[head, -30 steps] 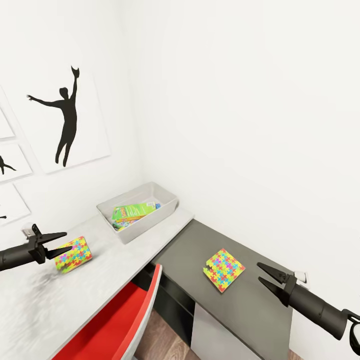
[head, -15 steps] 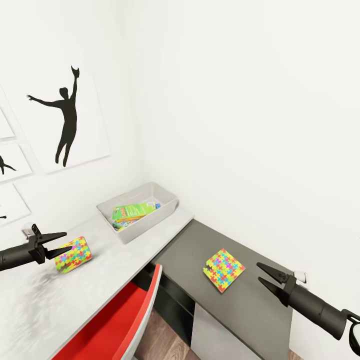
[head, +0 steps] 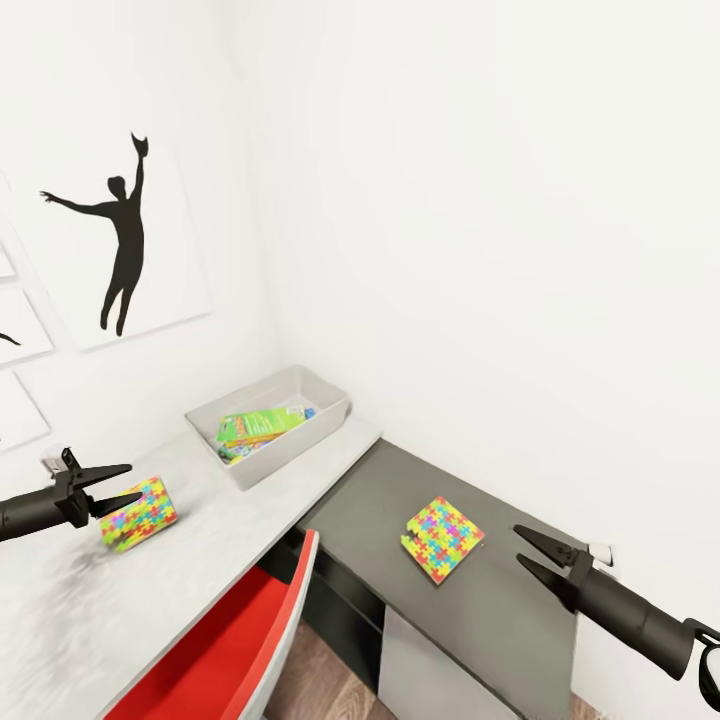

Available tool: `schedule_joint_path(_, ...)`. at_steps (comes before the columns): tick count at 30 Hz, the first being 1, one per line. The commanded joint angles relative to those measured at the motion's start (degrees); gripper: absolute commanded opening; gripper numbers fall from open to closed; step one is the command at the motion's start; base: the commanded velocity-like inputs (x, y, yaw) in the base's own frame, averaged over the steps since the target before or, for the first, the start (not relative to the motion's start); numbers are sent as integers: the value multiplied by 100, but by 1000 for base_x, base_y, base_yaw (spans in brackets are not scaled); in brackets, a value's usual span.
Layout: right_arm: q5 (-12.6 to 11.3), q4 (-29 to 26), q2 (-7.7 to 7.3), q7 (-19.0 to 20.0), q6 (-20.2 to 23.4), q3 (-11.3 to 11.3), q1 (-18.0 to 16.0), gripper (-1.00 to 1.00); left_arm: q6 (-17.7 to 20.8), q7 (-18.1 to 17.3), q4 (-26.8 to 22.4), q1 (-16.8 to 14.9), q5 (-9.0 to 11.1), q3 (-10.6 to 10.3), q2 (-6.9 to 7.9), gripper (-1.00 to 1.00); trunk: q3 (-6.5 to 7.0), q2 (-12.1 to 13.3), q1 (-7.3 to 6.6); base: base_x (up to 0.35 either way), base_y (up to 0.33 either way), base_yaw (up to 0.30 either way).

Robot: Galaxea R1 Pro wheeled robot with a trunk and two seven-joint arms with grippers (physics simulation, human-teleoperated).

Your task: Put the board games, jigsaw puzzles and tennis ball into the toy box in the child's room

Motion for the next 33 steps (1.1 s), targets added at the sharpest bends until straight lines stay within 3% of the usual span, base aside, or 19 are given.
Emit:
schedule_joint_path(1, 45, 1, 0, 48, 24, -6, -7, 100, 60, -29, 3, -9, 25, -36, 11, 100, -9, -13, 4, 0, 0, -206)
schedule_joint_path(17, 45, 0, -4, 50, 24, -5, -7, 100, 58, -46, 3, -9, 26, -37, 49, 100, 66, -13, 4, 0, 0, -241)
schedule_joint_path(24, 45, 0, -5, 50, 24, -5, -7, 100, 30, -320, 3, -9, 19, -38, 51, 100, 100, -13, 4, 0, 0, -249)
schedule_joint_path(33, 45, 0, -5, 50, 24, -5, -7, 100, -152, -417, 25, -7, 18, -43, 51, 100, 143, -13, 4, 0, 0, -249)
